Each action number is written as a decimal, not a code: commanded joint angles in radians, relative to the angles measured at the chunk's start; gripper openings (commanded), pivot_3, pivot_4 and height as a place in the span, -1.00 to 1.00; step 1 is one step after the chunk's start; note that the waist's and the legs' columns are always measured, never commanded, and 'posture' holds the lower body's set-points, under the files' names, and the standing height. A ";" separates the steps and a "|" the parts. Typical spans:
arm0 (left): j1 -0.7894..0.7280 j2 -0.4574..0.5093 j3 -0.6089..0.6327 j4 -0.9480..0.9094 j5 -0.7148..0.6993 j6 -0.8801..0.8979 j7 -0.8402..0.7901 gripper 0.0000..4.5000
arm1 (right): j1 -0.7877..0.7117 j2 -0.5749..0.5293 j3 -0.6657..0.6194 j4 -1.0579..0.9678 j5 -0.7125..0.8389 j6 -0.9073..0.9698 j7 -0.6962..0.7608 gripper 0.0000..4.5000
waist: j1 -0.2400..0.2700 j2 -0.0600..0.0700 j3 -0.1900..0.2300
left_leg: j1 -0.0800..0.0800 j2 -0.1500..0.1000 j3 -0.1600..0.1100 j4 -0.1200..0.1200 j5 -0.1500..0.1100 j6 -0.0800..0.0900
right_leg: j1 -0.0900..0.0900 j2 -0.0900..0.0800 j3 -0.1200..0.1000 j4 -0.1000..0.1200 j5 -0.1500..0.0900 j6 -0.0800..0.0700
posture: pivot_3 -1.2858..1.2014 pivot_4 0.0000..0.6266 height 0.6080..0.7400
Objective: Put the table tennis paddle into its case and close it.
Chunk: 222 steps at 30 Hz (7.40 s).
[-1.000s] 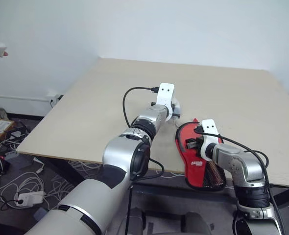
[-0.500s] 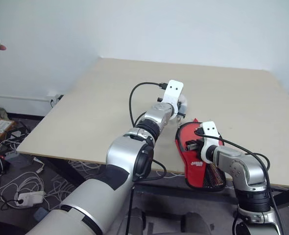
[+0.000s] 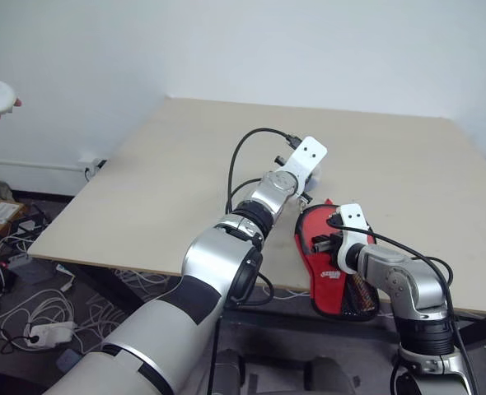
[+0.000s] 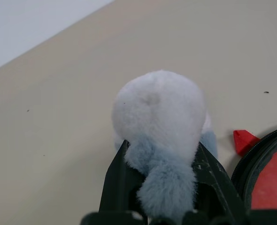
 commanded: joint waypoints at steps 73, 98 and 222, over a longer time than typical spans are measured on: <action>0.046 0.050 0.142 -0.092 -0.281 -0.008 -0.432 0.38 | -0.123 -0.032 0.065 0.344 -0.043 -0.148 0.048 -0.93 | -0.001 0.013 -0.024 | 0.003 0.013 0.025 0.037 -0.040 0.014 | 0.000 0.000 -0.086 0.033 -0.018 -0.044 | 0.03 -1.00 0.21; 0.614 0.242 -0.247 -1.078 -0.281 0.361 -0.746 0.40 | -0.383 -0.156 -0.087 0.580 -0.060 -0.374 0.073 0.73 | 0.001 0.019 -0.013 | 0.002 0.010 0.028 0.038 -0.034 0.019 | -0.003 0.001 -0.077 0.034 -0.018 -0.037 | 0.03 -1.00 0.21; 0.464 -0.003 -0.344 -0.624 -0.236 0.497 -0.403 -0.62 | -1.051 0.152 -0.180 1.612 -0.286 -0.478 -0.067 -0.28 | -0.001 0.019 -0.011 | 0.003 0.010 0.025 0.050 -0.034 0.019 | -0.004 0.001 -0.076 0.048 -0.018 -0.041 | 0.03 -1.00 0.21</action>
